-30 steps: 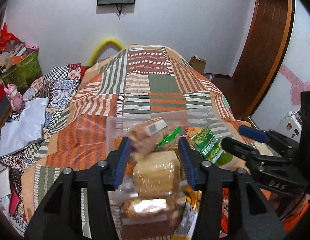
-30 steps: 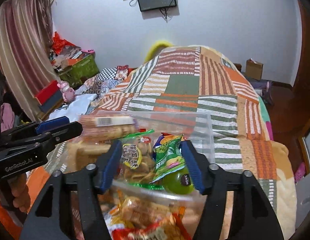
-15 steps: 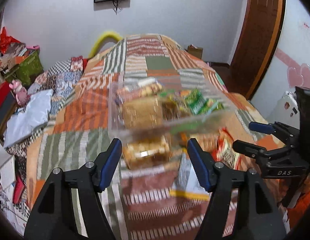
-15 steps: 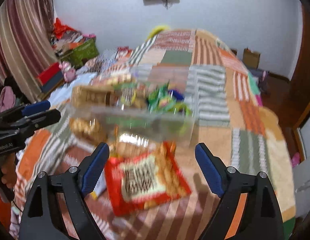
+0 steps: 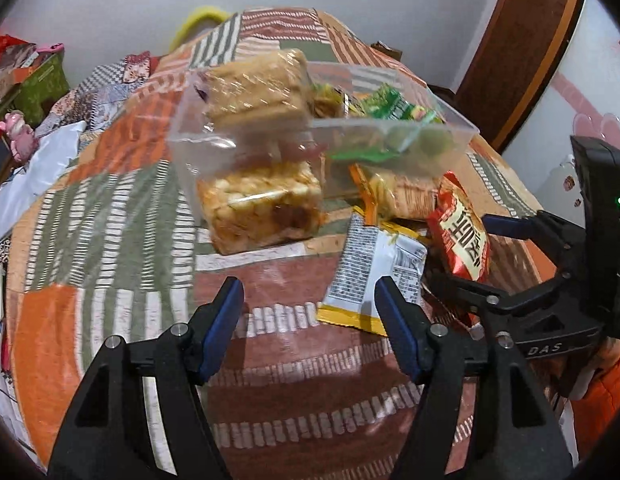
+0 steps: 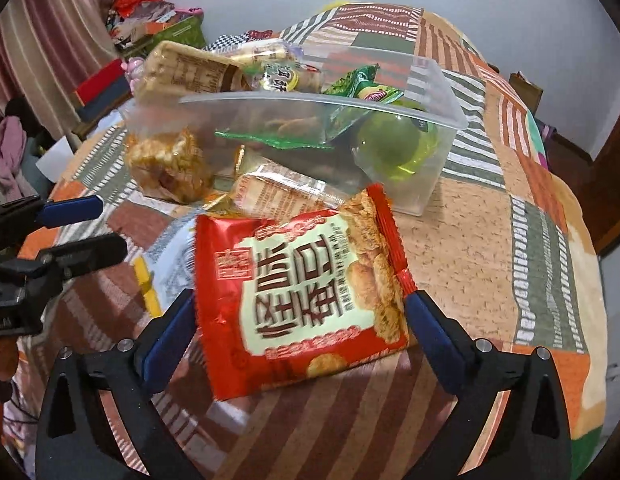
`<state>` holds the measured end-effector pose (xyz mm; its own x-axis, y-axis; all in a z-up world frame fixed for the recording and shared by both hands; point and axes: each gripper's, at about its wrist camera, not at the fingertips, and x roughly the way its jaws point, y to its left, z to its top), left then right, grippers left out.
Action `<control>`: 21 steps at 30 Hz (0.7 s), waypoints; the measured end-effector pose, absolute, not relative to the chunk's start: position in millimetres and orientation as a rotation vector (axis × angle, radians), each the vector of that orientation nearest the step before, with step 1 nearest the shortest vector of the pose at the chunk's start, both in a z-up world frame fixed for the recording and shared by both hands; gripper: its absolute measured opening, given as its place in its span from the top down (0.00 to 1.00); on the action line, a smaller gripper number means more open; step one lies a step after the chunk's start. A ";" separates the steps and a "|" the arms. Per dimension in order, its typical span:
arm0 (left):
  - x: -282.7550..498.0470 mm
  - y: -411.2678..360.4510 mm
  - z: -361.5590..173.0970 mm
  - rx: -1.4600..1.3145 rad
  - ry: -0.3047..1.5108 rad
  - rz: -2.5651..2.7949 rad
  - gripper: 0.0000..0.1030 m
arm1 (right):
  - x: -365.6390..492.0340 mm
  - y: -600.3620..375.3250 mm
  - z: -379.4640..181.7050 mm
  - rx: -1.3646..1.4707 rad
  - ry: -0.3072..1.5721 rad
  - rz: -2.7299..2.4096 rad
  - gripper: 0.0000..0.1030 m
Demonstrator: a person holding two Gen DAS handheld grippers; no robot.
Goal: Organize snacks
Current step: 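Grasp the white-and-yellow packet with the left tool while the right grasps the red bean bag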
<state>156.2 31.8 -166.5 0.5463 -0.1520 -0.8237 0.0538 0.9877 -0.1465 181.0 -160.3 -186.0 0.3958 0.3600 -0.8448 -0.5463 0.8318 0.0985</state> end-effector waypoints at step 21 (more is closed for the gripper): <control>189.2 -8.5 -193.0 -0.133 1.043 -0.222 0.35 | 176.5 -189.2 -171.8 -0.093 0.951 0.602 0.41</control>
<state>189.2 -8.5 -193.0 0.4841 -0.2447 -0.8401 0.1190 0.9696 -0.2139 176.5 -189.2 -171.8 0.4311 0.4423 -0.7865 -0.5216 0.8334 0.1828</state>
